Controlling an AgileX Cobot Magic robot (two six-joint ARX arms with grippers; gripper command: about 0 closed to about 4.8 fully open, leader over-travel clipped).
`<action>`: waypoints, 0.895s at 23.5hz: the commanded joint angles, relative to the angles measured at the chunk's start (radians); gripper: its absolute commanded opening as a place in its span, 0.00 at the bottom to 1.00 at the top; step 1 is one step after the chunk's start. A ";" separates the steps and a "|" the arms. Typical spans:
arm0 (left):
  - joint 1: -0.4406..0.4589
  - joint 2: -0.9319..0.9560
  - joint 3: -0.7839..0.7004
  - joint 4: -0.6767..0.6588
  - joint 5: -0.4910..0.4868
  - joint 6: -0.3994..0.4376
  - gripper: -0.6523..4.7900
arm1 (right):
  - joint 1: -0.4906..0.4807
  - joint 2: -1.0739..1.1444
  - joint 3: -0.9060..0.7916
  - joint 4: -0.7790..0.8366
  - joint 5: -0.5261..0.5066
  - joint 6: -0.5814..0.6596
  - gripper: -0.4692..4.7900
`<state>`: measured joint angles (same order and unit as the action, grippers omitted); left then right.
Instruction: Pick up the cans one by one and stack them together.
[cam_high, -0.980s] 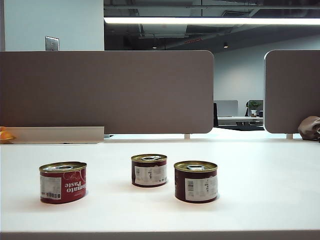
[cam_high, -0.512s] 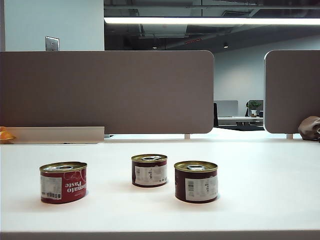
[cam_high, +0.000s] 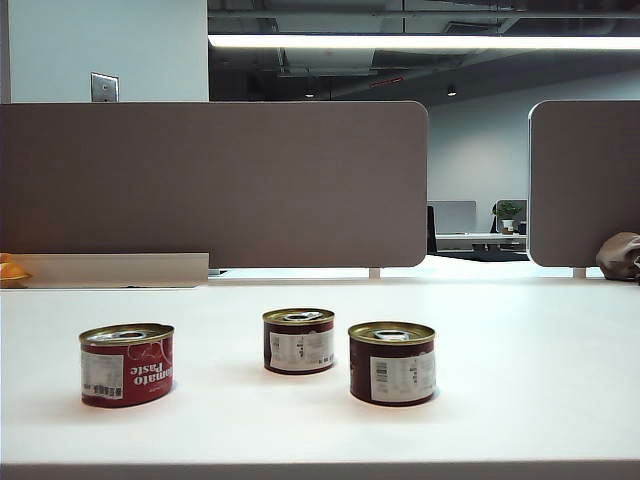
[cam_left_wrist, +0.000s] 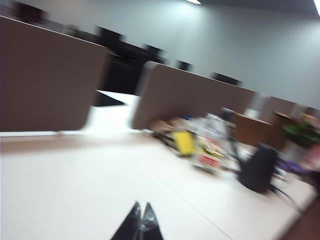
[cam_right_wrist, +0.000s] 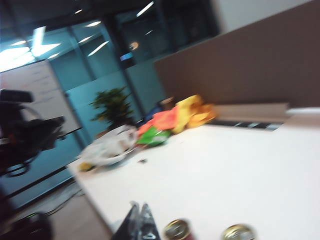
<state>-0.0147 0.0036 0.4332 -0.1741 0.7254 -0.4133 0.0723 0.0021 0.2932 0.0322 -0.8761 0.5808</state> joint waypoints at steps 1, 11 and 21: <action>0.000 0.002 0.002 0.005 0.154 -0.059 0.11 | 0.035 0.001 0.004 -0.093 -0.003 0.114 0.28; 0.001 0.084 0.282 -0.542 -0.069 0.213 0.11 | 0.027 0.027 0.219 -0.423 0.116 -0.208 0.25; -0.001 0.633 0.568 -0.851 -0.263 0.600 0.11 | 0.076 0.576 0.597 -0.896 0.244 -0.713 0.25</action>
<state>-0.0147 0.6155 0.9966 -1.0172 0.4671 0.1616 0.1234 0.5423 0.8585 -0.8753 -0.6632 -0.1112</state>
